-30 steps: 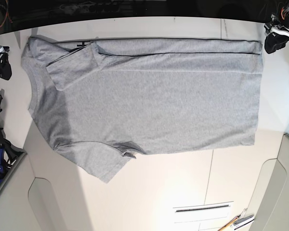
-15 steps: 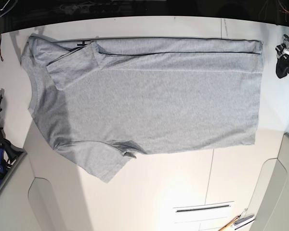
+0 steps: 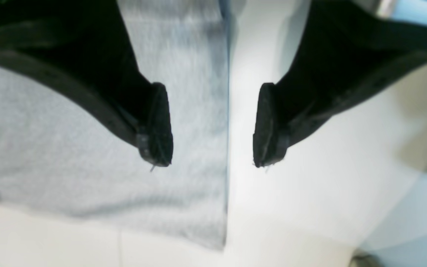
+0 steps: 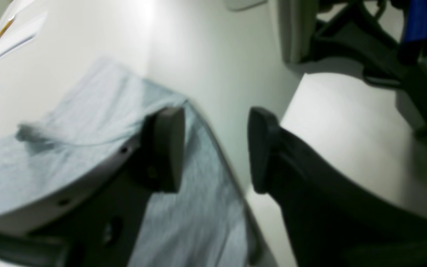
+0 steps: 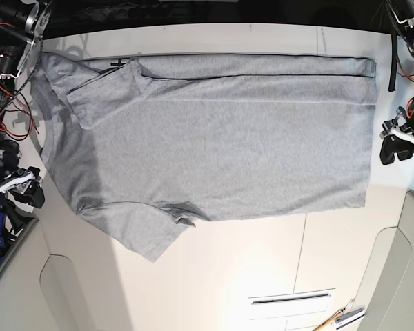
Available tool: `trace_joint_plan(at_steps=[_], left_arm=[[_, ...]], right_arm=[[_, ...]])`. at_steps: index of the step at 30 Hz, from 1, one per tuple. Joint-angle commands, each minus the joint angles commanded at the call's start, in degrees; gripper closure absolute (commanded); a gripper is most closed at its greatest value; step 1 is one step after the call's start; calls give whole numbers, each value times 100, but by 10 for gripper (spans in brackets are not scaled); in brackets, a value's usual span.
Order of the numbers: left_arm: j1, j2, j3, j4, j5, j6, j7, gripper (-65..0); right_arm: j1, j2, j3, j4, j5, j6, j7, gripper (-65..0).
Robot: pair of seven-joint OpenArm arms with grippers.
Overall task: Fold the T-shirt properly
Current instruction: 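Pinch the opposite side edge with both grippers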
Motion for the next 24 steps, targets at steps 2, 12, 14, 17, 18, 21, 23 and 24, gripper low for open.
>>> trace_joint_plan(at_steps=[2, 12, 14, 17, 18, 21, 23, 24], left_arm=[[-387, 0, 157, -468, 42, 0, -22, -379], [-2103, -94, 935, -2955, 907, 61, -715, -379], [-2391, -103, 935, -3296, 1119, 229, -728, -379], [-2592, -107, 935, -3574, 1132, 238, -726, -379], [-2605, -101, 946, -3615, 1128, 240, -728, -379], [-2603, -61, 1104, -3740, 1132, 238, -754, -379], [-2601, -59, 1290, -3775, 1130, 240, -824, -379], [-2601, -61, 1368, -3777, 1132, 243, -857, -379]], right_arm=[[264, 0, -114, -459, -275, -2, 114, -276], [887, -2, -238, -1976, -986, -2, 789, -276], [885, -2, -238, -2149, -1043, -2, 920, -276], [883, -13, -238, -2267, -1040, 0, 988, -276], [883, -20, -238, -2280, -1038, 0, 1001, -276], [883, -48, -267, -2280, -1021, 2, 1001, -276], [885, -68, -358, -2280, -1016, 2, 1003, -276], [885, -83, -413, -2282, -1016, 4, 1003, -276]])
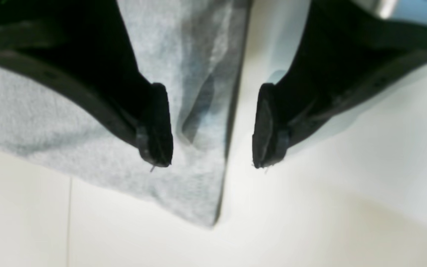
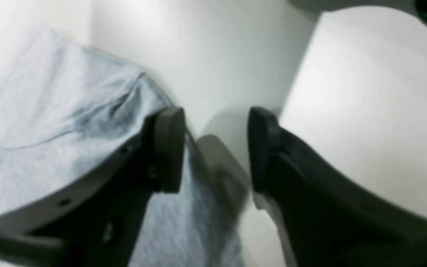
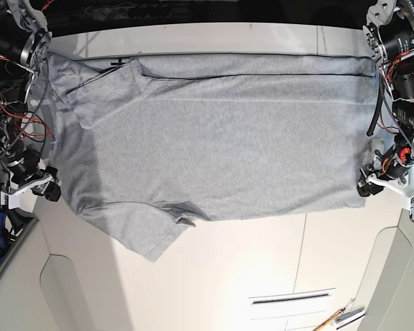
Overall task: Fold the T-shirt properly
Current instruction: 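Pinch the opposite side edge with both grippers, then fold the held edge over the shirt toward the first fold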
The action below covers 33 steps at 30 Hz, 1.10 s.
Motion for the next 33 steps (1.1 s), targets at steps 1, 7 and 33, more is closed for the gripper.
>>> trace_joint_plan(at_steps=[1, 7, 33], left_arm=[[-2, 2, 50, 0, 0, 2, -2, -379], [2, 2, 98, 0, 0, 39, 13, -378], [-4, 31, 96, 0, -7, -111, -24, 0]], right_arm=[[-2, -28, -50, 0, 0, 0, 0, -276], [0, -221, -212, 2, 149, 42, 0, -276], [0, -437, -221, 26, 149, 192, 20, 0]])
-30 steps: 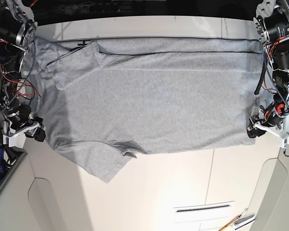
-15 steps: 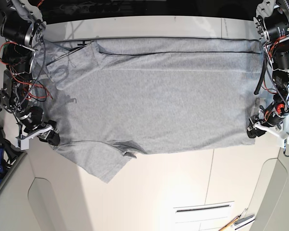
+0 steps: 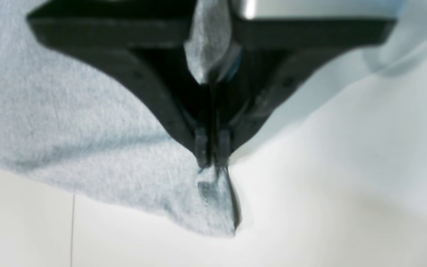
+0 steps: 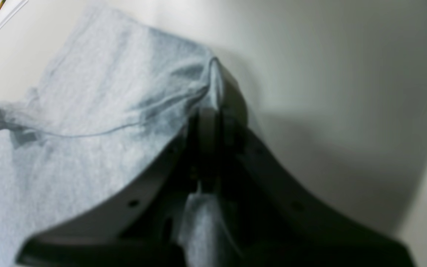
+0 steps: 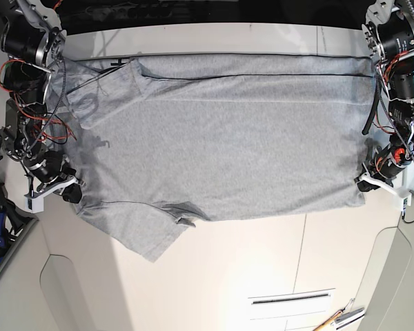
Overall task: Fold the T-shirt properly
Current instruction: 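Fold the held edge over the shirt toward the first fold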
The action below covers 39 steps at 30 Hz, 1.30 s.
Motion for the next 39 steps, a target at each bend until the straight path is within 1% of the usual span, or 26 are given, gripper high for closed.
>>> trace_joint_plan(at_steps=[2, 4, 5, 7, 9, 11, 13, 14, 16, 20, 22, 25, 28, 31, 34, 39], left_arm=[[-2, -9, 0, 20, -52, -190, 11, 0], [0, -52, 0, 28, -295, -337, 111, 0], [0, -83, 0, 35, -422, -435, 195, 0], [4, -133, 0, 120, -461, -570, 363, 0], [7, -173, 0, 275, -463, -594, 498, 0], [20, -188, 0, 538, -479, -594, 638, 0], [24, -195, 0, 772, -496, -594, 863, 0], [46, -223, 0, 841, -525, -594, 896, 0], [136, -330, 0, 892, -693, -594, 935, 0], [387, -632, -11, 911, -1073, -594, 988, 0], [525, -682, -11, 1054, -1281, -594, 1082, 0], [817, -682, -11, 1532, -1467, -594, 1193, 0], [1176, -684, -17, 2100, -1497, -594, 1276, 0], [1491, -682, -17, 2459, -1493, -594, 1279, 0], [1757, -678, -17, 2555, -1495, -594, 1276, 0], [2004, -675, -15, 2555, -1484, -594, 1272, 0]], right_arm=[[0, 2, 0, 79, 0, 22, -4, 0], [0, 7, 0, 229, 0, 61, -79, 0], [-2, 17, 0, 330, 2, 59, -177, 0], [-24, 48, 0, 566, 55, 59, -431, 0], [-63, 94, 0, 782, 350, 63, -743, 0], [-63, 142, 0, 927, 638, 109, -1084, 0], [-74, 179, 0, 1014, 789, 120, -1305, 0], [-120, 210, 0, 1060, 852, 133, -1346, 0], [-343, 293, 0, 1274, 1032, 144, -1357, 0], [-931, 411, 0, 2041, 1080, 164, -1399, 0], [-1215, 483, 0, 2441, 1189, 162, -1397, 0], [-1554, 601, 7, 2951, 1375, 162, -1403, 0], [-1792, 684, 7, 3276, 1390, 153, -1427, 0], [-1915, 697, 15, 3327, 1373, 144, -1445, 0], [-2114, 695, 15, 3324, 1373, 94, -1445, 0], [-2520, 695, 15, 3316, 1373, 72, -1438, 0]])
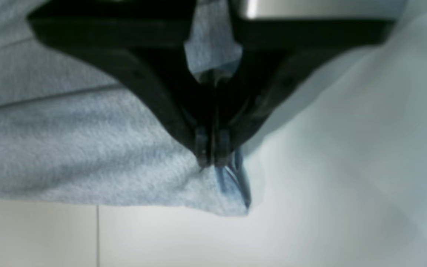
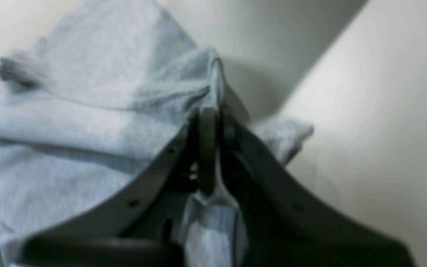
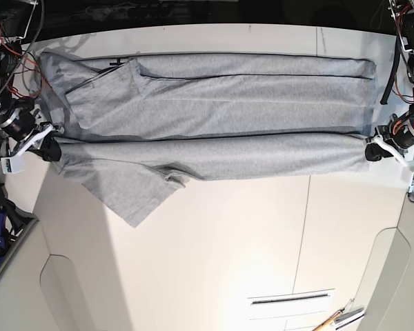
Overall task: Fold the T-shirt properly
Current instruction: 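Fold the held edge over the shirt toward the first fold, then regrasp the folded layers with both grippers and fold them over again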
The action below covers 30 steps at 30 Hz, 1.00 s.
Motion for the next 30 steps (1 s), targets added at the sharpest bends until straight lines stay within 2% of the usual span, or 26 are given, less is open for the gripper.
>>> trace_joint_plan(at_steps=[6, 9, 11, 15, 21, 23, 26, 28, 30], left_arm=[[15, 4, 0, 0, 7, 0, -9, 0], [13, 63, 0, 0, 9, 0, -20, 0], [13, 155, 0, 0, 11, 0, -44, 0], [13, 304, 0, 0, 122, 0, -46, 0], [13, 345, 0, 0, 247, 0, -63, 0], [13, 345, 0, 0, 245, 0, -66, 0], [13, 345, 0, 0, 247, 0, -66, 0], [13, 345, 0, 0, 247, 0, -72, 0], [13, 345, 0, 0, 247, 0, -70, 0]], right_arm=[[-111, 0, 0, 0, 4, -20, 22, 0], [-107, 0, 2, 0, 24, -24, 173, -173], [-103, -4, 28, 0, 22, -37, 365, -226], [-22, -52, 273, 7, 31, -39, 588, -227], [413, -352, 931, 2, 85, -39, 671, -228], [625, -483, 920, -2, -103, -81, 713, -229], [981, -686, 817, -120, -450, -87, 754, -295], [1235, -761, 627, -391, -710, -114, 898, -331], [1528, -761, 323, -883, -1003, -125, 1128, -330]])
